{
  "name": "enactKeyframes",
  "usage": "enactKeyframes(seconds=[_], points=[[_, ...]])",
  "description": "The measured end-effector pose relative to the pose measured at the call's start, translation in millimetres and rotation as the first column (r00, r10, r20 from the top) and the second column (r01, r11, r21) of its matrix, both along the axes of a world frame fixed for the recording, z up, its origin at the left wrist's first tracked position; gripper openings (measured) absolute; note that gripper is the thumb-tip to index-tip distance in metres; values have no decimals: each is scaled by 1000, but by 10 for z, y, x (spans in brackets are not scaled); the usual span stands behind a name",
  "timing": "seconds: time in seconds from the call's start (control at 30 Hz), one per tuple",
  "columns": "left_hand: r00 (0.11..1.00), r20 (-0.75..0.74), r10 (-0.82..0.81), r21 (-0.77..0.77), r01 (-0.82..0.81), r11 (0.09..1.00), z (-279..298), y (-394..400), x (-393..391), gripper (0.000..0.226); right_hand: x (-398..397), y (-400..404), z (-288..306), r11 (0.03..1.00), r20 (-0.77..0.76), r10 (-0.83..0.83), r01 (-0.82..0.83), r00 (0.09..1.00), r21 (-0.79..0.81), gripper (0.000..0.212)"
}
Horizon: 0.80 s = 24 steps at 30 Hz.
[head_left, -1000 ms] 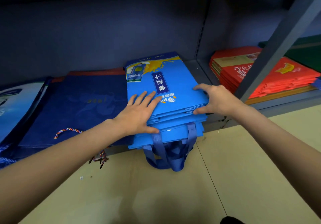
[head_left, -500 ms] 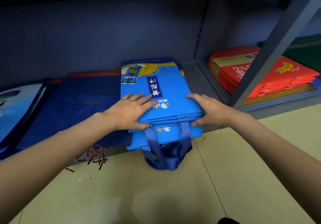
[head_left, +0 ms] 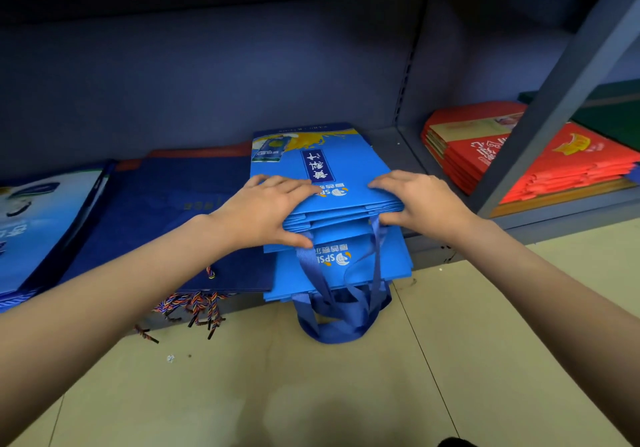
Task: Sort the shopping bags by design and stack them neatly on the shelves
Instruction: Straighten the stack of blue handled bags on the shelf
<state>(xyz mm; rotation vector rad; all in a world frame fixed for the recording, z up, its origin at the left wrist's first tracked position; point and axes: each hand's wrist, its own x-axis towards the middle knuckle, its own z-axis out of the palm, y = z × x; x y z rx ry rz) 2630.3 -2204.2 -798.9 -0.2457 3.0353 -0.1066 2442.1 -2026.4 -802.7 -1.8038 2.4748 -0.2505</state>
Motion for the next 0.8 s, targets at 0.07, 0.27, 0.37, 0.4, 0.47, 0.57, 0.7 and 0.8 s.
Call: enactKeyframes(seconds=[0.07,0.27,0.37,0.4,0.47,0.57,0.7,0.8], points=[[1000,5,27,-19,-27,999,15,0,-36,83,-7,-14,5,1000,8,-6,6,1000,28,57],[966,-230,-122,-333,40,942,83,18,-78,60,-30,-86,88,1000,36,-13,14,999,-21,66],[952,-274,-134,-299,48,953,45,8,-100,54,12,-111,80,1000,-20,25,-25,999,3,72],[946,-286,-151,-316,56,947,55,5,-101,51,24,-118,75,999,-41,32,-31,999,13,75],[922,-333,-197,-364,67,929,100,-20,-103,39,34,-141,91,999,-74,24,-23,997,23,78],[910,-381,-165,-311,43,949,164,-65,-122,46,24,-183,124,1000,-59,-9,10,998,18,90],[902,-418,-105,-247,-2,969,229,-91,-181,49,113,-79,9,986,-262,-149,125,953,-107,126],[884,-467,19,-132,-90,987,310,-135,-210,60,224,-1,-130,950,-362,-267,181,893,-254,138]])
